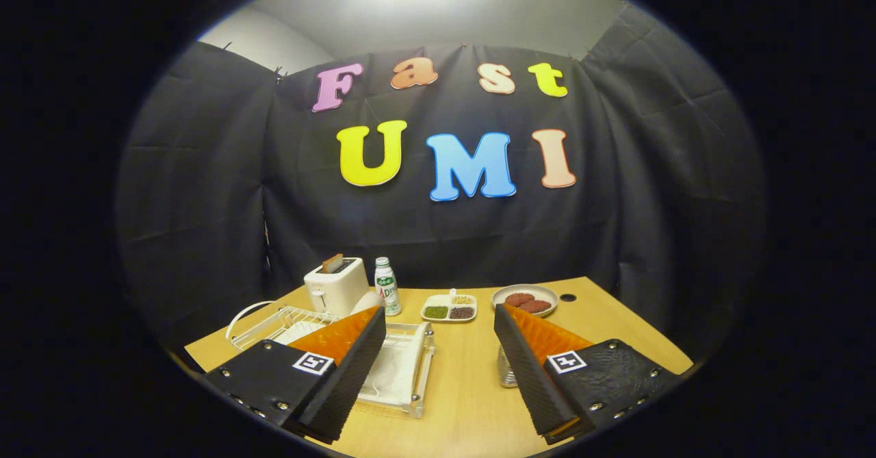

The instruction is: Take the plate from the dish rack, then take the spoon from the basket and place it into the plate.

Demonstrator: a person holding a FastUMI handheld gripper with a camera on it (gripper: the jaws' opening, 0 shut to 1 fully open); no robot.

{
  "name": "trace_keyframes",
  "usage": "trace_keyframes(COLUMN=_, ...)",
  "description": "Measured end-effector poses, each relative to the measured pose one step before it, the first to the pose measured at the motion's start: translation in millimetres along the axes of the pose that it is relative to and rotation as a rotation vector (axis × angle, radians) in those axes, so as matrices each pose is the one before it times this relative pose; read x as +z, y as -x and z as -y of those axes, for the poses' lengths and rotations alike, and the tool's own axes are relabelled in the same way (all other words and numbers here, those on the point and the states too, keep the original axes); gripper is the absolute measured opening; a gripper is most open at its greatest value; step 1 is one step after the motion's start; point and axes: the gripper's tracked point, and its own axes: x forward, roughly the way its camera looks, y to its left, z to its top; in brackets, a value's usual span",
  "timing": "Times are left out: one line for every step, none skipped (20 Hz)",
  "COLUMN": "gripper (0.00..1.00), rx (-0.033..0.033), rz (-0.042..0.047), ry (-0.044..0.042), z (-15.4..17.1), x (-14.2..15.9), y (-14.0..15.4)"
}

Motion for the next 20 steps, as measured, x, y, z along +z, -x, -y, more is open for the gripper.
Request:
trace_keyframes(gripper=0.98, rx=0.00462, rz=-0.02609, ry=-0.01505, z=-11.05, x=-4.85, y=-8.55)
trace_keyframes(gripper=0.98, rx=0.00732, rz=-0.02014, ry=-0.01479, z=-10.76, x=-3.08, y=-7.91)
trace_keyframes(gripper=0.98, rx=0.00542, rz=-0.01871, ry=-0.01367, z=-8.87, x=-3.36, y=-8.65)
trace_keyframes(gripper=0.98, rx=0.01044, rz=-0.01800, ry=-0.01340, z=-9.58, x=-4.40, y=-8.41)
trace_keyframes(gripper=0.98, rx=0.00835, rz=-0.01617, ry=-0.01302, z=-8.79, x=-2.43, y=-8.79)
trace_keyframes(gripper=0.98, rx=0.00181, rz=-0.01812, ry=-0.01267, z=-6.05, x=-3.94, y=-9.45)
trace_keyframes(gripper=0.98, rx=-0.00119, rz=-0.01940, ry=-0.01391, z=-4.95, x=-3.21, y=-10.26)
trace_keyframes(gripper=0.98, rx=-0.00431, rz=-0.01280, ry=-0.01267, z=-4.27, x=-3.46, y=-10.20)
trace_keyframes(gripper=0.98, rx=-0.00462, rz=-0.01480, ry=-0.01308, z=-2.84, x=-1.76, y=-9.09)
trace_keyframes(gripper=0.91, rx=0.00274, rz=-0.01600, ry=-0.01830, z=-5.07, x=-3.72, y=-8.00)
trace_keyframes(gripper=0.87, rx=0.00067, rz=-0.01905, ry=-0.01720, z=-2.88, x=-3.40, y=-7.92)
trace_keyframes(gripper=0.87, rx=0.00067, rz=-0.02062, ry=-0.01387, z=-2.34, x=-4.90, y=-7.37)
trace_keyframes(gripper=0.87, rx=0.00194, rz=-0.02185, ry=-0.01210, z=-1.38, x=-3.88, y=-7.36)
trace_keyframes(gripper=0.87, rx=0.00172, rz=-0.02905, ry=-0.01324, z=-0.33, x=-7.06, y=-7.84)
trace_keyframes(gripper=0.87, rx=-0.00221, rz=-0.02865, ry=-0.01283, z=0.63, x=-5.46, y=-6.49)
trace_keyframes(gripper=0.87, rx=-0.00781, rz=-0.02328, ry=-0.00881, z=1.74, x=-4.04, y=-6.11)
trace_keyframes(gripper=0.87, rx=-0.00604, rz=-0.01930, ry=-0.00509, z=1.00, x=-3.09, y=-5.85)
trace_keyframes(gripper=0.77, rx=0.00016, rz=-0.01219, ry=-0.00319, z=-0.08, x=-2.89, y=-1.78)
trace_keyframes(gripper=0.75, rx=-0.00592, rz=-0.00887, ry=0.00020, z=1.46, x=-0.45, y=-3.25)
trace_keyframes(gripper=0.74, rx=0.00204, rz=-0.01100, ry=-0.00214, z=-0.63, x=-1.74, y=-3.01)
